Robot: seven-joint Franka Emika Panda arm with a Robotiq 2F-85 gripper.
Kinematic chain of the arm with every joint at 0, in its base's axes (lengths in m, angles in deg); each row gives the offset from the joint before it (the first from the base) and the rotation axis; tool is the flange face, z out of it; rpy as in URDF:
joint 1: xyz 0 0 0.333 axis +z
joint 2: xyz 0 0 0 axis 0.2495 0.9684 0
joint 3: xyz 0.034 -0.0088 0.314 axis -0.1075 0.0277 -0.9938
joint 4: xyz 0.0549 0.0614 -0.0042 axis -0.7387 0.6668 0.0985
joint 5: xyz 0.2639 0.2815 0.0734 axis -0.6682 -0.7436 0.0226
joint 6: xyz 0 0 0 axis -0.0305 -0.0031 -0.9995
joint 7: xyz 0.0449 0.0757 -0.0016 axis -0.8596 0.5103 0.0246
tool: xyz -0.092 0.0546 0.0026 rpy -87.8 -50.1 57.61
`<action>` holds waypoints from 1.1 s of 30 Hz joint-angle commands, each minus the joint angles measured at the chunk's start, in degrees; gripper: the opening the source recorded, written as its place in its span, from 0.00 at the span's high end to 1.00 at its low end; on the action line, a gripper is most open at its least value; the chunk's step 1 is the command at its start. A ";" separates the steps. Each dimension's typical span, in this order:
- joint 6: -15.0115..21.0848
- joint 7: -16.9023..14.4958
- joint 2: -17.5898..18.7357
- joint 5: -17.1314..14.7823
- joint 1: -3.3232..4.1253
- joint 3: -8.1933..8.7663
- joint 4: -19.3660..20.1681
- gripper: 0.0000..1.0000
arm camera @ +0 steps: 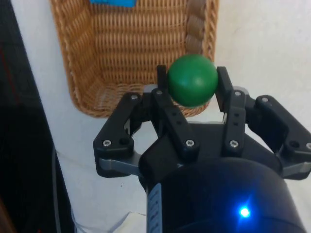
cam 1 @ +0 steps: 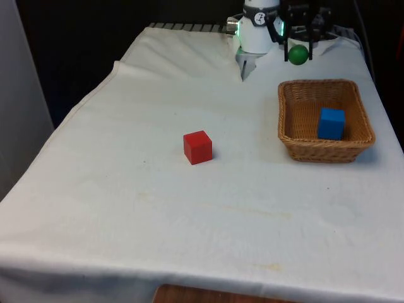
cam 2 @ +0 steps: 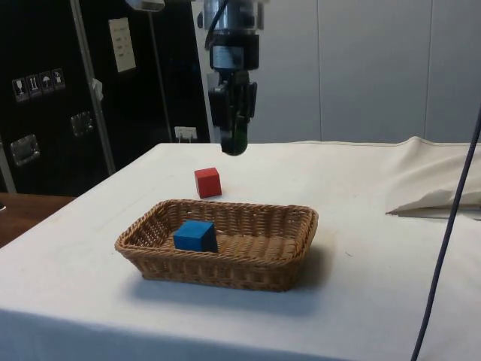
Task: Place all non-red objects into the basket.
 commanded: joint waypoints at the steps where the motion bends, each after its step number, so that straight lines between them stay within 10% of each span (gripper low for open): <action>1: 0.34 1.38 -0.40 0.69 0.17 -0.57 0.46 1.00; 12: 2.41 4.76 2.18 0.40 0.34 -5.67 0.46 1.00; 33: 11.80 4.24 13.35 -0.86 0.23 -8.94 -0.34 1.00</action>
